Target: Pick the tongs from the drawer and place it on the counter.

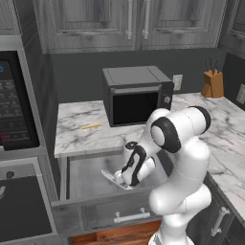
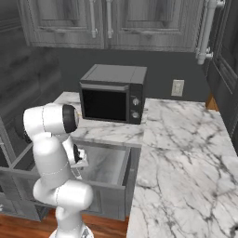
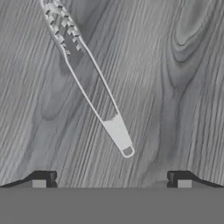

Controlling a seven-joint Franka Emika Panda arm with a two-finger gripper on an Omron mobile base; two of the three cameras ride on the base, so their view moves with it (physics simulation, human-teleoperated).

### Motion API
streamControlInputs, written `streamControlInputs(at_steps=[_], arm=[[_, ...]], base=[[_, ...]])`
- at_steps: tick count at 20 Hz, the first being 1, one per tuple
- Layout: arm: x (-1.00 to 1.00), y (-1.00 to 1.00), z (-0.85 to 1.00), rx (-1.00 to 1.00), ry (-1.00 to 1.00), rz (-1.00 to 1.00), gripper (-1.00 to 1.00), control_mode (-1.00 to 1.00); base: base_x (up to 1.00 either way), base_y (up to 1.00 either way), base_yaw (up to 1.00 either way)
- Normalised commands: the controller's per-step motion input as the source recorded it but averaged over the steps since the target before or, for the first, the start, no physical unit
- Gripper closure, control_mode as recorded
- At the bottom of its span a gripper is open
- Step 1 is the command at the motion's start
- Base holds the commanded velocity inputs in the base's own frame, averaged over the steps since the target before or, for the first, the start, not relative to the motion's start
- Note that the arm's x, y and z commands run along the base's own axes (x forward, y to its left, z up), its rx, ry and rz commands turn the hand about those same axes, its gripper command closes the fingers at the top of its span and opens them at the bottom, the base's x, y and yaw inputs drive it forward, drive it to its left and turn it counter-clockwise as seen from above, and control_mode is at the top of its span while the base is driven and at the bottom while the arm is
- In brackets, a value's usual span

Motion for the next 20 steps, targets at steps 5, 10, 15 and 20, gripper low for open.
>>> streamControlInputs(at_steps=[5,10,15,20], arm=[[0.52,0.08,-0.26,0.00,0.00,0.00,-1.00,-1.00],[0.34,0.23,-0.14,0.00,0.00,0.00,-1.00,-1.00],[0.55,0.14,-0.18,0.00,0.00,0.00,-1.00,-1.00],[0.56,0.23,-0.48,0.00,0.05,0.00,-1.00,-1.00]], base=[[0.00,0.00,0.00],[0.00,0.00,0.00],[0.00,0.00,0.00],[0.00,0.00,0.00]])
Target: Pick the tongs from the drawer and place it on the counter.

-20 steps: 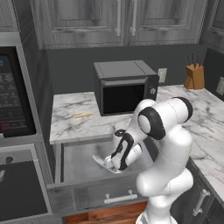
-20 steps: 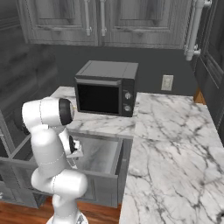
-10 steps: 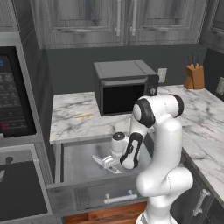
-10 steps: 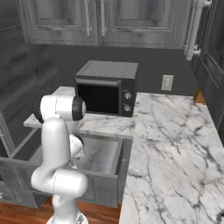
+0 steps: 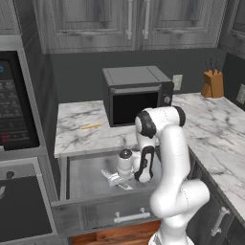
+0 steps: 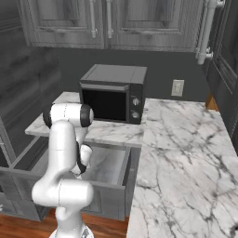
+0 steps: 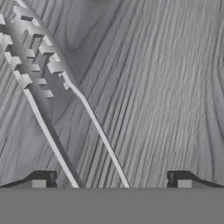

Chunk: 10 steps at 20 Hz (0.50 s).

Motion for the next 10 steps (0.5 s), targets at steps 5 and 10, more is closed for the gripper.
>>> streamControlInputs(at_steps=[5,10], arm=[[0.65,0.30,-0.73,0.00,0.16,0.00,-1.00,-1.00],[0.45,0.09,-0.56,0.00,0.11,0.00,1.00,-1.00]], base=[[0.00,0.00,0.00],[0.00,0.00,0.00]])
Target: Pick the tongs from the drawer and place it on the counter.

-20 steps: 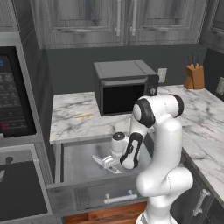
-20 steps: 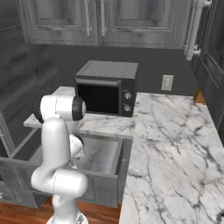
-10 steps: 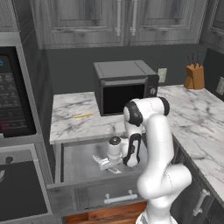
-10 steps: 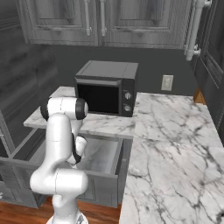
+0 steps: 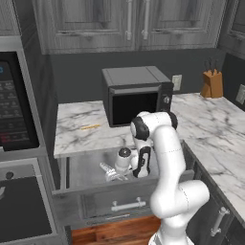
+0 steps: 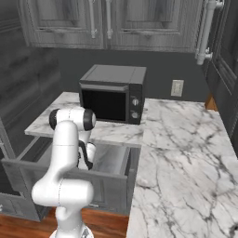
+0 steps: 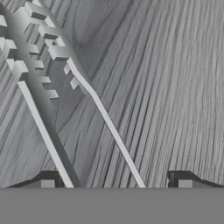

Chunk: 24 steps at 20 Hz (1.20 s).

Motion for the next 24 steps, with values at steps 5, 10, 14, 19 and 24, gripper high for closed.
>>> streamControlInputs(at_steps=[5,10,14,19,24], arm=[[-0.25,0.01,-0.14,0.01,0.01,0.07,1.00,-1.00],[-0.52,0.00,0.31,0.11,0.00,0.17,1.00,-1.00],[-0.30,0.05,0.89,0.14,0.02,0.45,1.00,-1.00],[-0.32,0.27,1.00,0.10,0.03,0.60,1.00,-1.00],[-0.19,0.19,1.00,0.14,0.01,0.52,1.00,-1.00]], base=[[0.00,0.00,0.00],[0.00,0.00,0.00],[0.00,0.00,0.00],[0.00,0.00,0.00],[0.00,0.00,0.00]])
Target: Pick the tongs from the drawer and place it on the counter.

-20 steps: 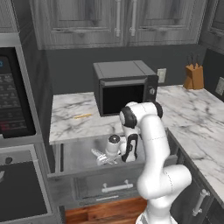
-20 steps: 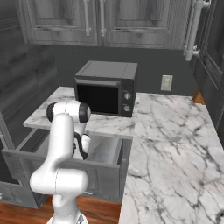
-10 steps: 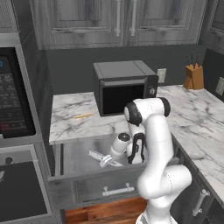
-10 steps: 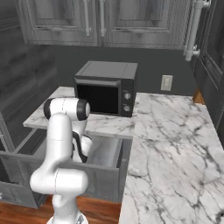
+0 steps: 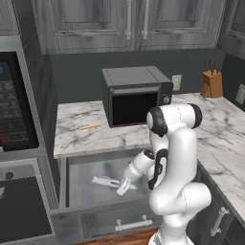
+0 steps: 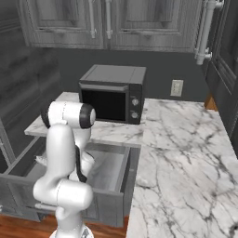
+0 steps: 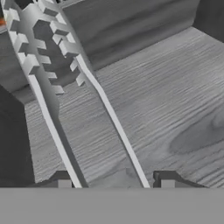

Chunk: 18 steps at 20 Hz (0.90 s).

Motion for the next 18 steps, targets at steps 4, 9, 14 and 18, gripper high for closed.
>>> streamControlInputs(at_steps=[4,9,14,18], arm=[[0.00,0.01,1.00,0.18,-0.05,0.32,1.00,-1.00],[0.00,0.00,1.00,0.12,-0.20,0.20,1.00,-1.00],[0.02,0.00,1.00,0.09,-0.30,0.17,1.00,-1.00],[0.03,0.00,1.00,0.08,-0.31,0.13,1.00,-1.00]], base=[[0.00,0.00,0.00],[0.00,0.00,0.00],[0.00,0.00,0.00],[0.00,0.00,0.00]])
